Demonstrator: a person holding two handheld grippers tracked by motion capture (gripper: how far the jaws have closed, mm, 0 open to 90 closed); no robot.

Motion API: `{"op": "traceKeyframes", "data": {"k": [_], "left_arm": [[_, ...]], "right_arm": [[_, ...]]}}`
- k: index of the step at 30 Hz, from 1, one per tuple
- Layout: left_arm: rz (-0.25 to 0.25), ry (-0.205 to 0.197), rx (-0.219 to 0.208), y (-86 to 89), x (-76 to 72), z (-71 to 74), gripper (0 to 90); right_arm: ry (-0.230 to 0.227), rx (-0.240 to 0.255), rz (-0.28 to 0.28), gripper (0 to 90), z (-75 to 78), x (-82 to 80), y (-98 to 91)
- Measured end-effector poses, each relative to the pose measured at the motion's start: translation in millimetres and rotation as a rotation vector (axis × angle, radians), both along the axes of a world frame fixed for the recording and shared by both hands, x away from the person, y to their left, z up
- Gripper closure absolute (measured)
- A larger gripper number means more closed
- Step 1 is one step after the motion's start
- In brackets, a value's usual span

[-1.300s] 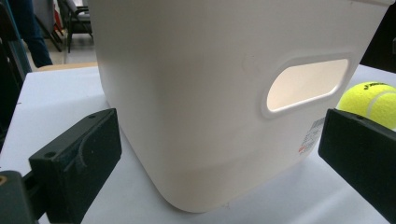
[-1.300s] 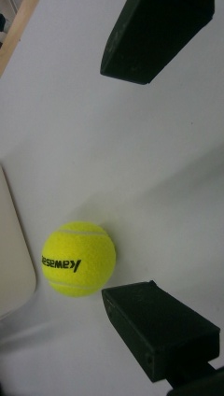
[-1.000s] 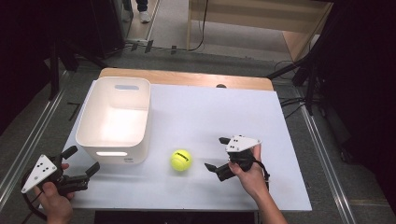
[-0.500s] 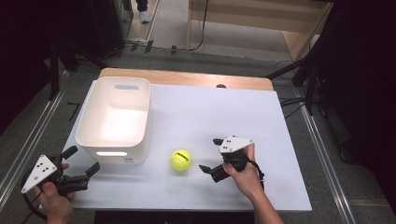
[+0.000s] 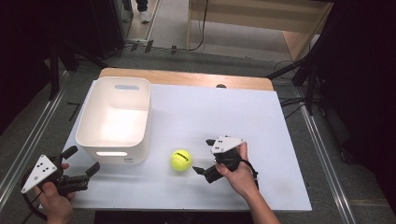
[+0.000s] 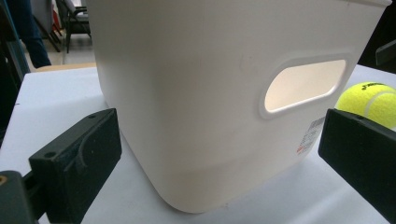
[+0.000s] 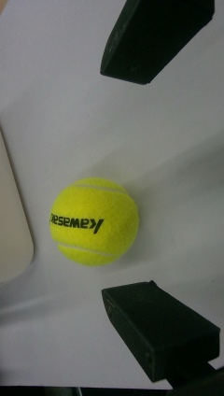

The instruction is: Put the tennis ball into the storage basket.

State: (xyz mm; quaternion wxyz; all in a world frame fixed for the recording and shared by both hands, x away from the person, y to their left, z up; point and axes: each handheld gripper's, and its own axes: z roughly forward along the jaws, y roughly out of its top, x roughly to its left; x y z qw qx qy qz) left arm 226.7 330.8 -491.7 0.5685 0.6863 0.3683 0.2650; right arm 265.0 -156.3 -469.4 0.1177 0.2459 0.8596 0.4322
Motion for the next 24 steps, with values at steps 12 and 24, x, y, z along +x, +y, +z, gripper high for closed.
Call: {"op": "traceKeyframes", "data": {"k": [12, 24], "left_arm": [[-0.001, 0.001, 0.001, -0.1, 0.0, 0.0, 0.0], [-0.002, 0.002, 0.000, -0.1, 0.1, 0.0, 0.0]], "right_arm": [[0.005, -0.013, 0.022, 0.0, -0.4, 2.3, 10.3], [0.012, -0.033, 0.045, 0.0, -1.9, 4.6, 20.0]]}}
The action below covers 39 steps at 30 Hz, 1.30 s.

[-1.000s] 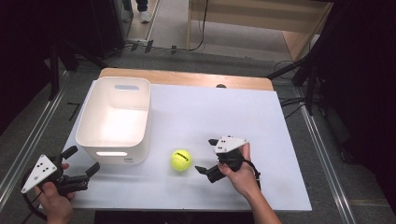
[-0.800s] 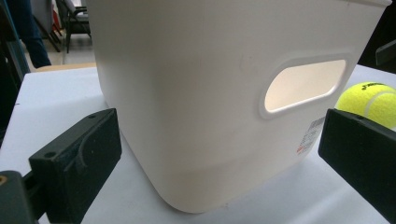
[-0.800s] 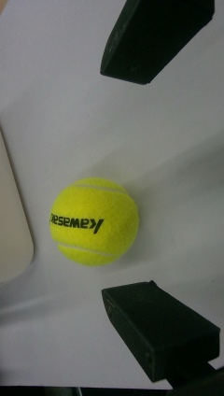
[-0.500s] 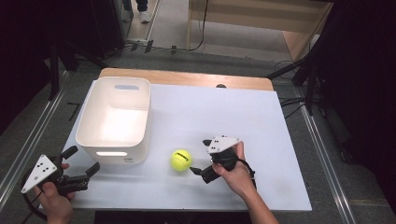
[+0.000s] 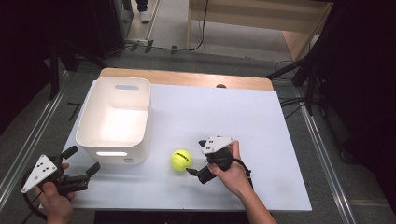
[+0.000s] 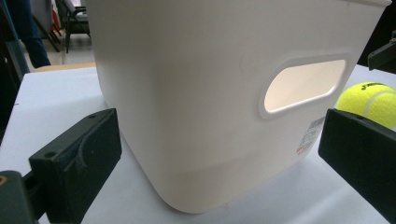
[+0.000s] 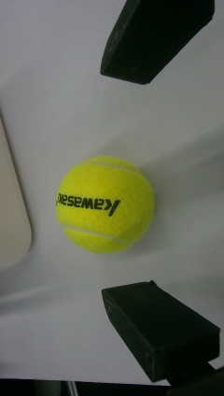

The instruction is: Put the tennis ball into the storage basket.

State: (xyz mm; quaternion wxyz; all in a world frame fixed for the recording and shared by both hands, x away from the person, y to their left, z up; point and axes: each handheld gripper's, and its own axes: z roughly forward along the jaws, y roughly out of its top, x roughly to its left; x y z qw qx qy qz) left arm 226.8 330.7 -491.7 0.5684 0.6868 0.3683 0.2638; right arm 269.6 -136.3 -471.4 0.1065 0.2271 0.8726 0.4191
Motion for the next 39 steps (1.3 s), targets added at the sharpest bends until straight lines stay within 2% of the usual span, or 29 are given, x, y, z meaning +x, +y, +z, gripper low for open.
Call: {"op": "traceKeyframes", "data": {"k": [39], "left_arm": [[-0.002, 0.000, -0.003, -0.1, 0.1, 0.0, 0.0]], "right_arm": [[0.025, -0.042, 0.055, 0.0, -7.4, 7.9, 30.2]]}}
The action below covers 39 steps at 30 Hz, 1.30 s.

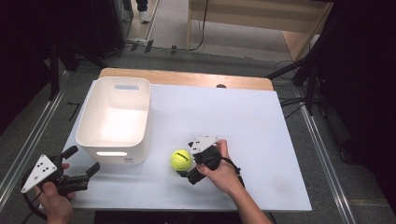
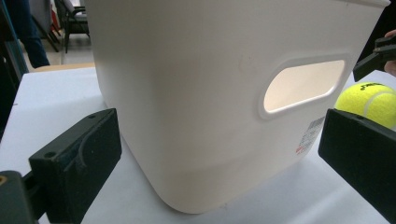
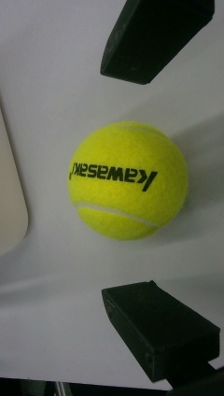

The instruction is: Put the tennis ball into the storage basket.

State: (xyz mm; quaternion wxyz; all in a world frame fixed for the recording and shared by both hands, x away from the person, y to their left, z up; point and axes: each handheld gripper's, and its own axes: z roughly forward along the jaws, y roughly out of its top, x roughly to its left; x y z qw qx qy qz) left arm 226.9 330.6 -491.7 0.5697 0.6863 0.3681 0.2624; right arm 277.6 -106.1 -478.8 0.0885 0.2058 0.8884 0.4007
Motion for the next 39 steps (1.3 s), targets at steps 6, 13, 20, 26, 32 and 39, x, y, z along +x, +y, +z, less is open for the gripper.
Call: {"op": "traceKeyframes", "data": {"k": [6, 13, 20, 26, 32, 39], "left_arm": [[0.000, 0.000, 0.001, 0.0, 0.0, 0.1, 0.0], [-0.001, 0.001, 0.002, 0.1, 0.0, 0.1, 0.0], [0.000, 0.001, 0.000, 0.0, 0.0, 0.1, 0.0], [0.000, 0.001, 0.000, 0.0, 0.0, 0.1, 0.0], [-0.001, 0.002, 0.001, 0.1, 0.1, 0.2, 0.0], [-0.001, 0.003, 0.002, 0.2, 0.2, 0.1, 0.0]], "right_arm": [[0.013, -0.011, 0.002, 0.0, -2.0, 1.2, 2.9], [0.020, -0.023, 0.006, 0.0, -4.3, 2.8, 6.0], [0.032, -0.036, 0.003, 0.0, -7.2, 4.5, 10.1], [0.051, -0.053, -0.001, 2.7, -10.7, 5.0, 14.6], [0.062, -0.059, -0.027, 4.8, -13.2, 5.2, 19.0], [0.081, -0.070, -0.044, 5.0, -15.9, 6.0, 20.9]]}}
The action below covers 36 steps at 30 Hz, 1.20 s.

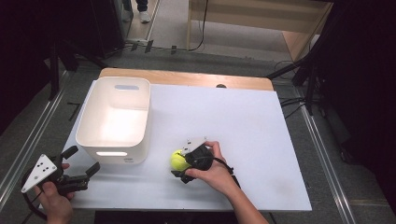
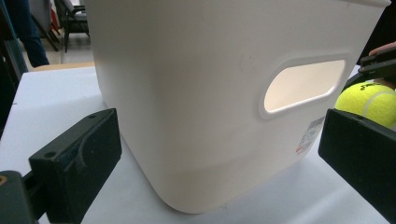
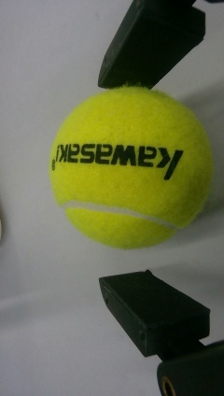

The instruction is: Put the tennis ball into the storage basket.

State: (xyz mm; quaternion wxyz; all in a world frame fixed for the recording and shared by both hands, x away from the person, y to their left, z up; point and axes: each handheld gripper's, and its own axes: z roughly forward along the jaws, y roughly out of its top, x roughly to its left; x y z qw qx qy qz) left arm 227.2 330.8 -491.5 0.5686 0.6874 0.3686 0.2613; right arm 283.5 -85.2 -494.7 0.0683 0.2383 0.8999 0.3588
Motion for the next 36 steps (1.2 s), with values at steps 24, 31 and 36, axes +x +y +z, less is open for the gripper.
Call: {"op": "traceKeyframes", "data": {"k": [24, 31, 36], "left_arm": [[0.001, 0.002, 0.000, -0.1, 0.2, 0.0, 0.0], [0.000, 0.002, 0.000, 0.0, 0.2, 0.0, 0.0], [0.000, 0.002, -0.001, 0.0, 0.3, -0.1, 0.0]], "right_arm": [[0.035, 0.014, -0.057, 22.6, -1.2, 4.4, 2.8], [0.040, 0.012, -0.056, 23.6, -2.0, 4.9, 6.0], [0.048, 0.015, -0.056, 24.1, -1.2, 5.8, 5.4]]}}
